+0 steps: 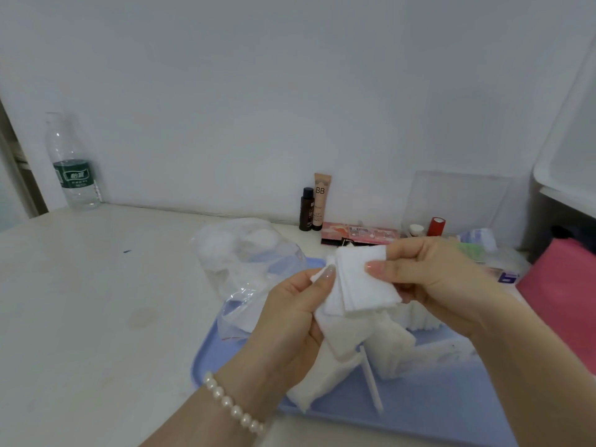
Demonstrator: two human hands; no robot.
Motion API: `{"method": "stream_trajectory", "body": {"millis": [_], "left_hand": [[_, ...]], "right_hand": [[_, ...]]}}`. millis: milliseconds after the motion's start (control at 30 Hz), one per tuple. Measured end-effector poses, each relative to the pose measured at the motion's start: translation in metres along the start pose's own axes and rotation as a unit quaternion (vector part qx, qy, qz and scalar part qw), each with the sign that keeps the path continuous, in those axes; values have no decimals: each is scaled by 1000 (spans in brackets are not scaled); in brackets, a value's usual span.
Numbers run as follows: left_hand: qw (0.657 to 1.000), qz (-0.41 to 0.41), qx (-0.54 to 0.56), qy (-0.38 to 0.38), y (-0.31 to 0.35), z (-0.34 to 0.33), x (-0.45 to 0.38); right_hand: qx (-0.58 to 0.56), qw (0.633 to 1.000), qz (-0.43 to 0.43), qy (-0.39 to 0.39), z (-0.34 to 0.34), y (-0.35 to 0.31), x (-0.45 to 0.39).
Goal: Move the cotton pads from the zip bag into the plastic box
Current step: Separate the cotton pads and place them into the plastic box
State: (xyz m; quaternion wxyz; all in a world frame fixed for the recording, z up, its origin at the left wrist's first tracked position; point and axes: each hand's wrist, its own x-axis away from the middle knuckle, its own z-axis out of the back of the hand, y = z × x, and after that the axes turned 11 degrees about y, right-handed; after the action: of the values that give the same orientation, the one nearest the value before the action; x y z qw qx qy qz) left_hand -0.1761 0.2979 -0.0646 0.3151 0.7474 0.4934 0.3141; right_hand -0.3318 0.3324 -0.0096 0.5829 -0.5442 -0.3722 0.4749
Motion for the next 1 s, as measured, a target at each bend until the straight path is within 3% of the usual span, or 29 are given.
{"method": "stream_trajectory", "body": {"millis": [433,633,833,1000], "left_hand": [[999,29,36,-3,2,-1,-1],[995,44,84,-23,4,-3,0],[993,72,89,-41,4,-2,-1],[988,78,134,-16,5,-2,-2]], "right_hand": [[44,993,41,105,-21,-3,7],[167,962,129,173,-24,7,2],[90,973,123,173,-27,4,4],[-133,980,51,139,-16,0,1]]}}
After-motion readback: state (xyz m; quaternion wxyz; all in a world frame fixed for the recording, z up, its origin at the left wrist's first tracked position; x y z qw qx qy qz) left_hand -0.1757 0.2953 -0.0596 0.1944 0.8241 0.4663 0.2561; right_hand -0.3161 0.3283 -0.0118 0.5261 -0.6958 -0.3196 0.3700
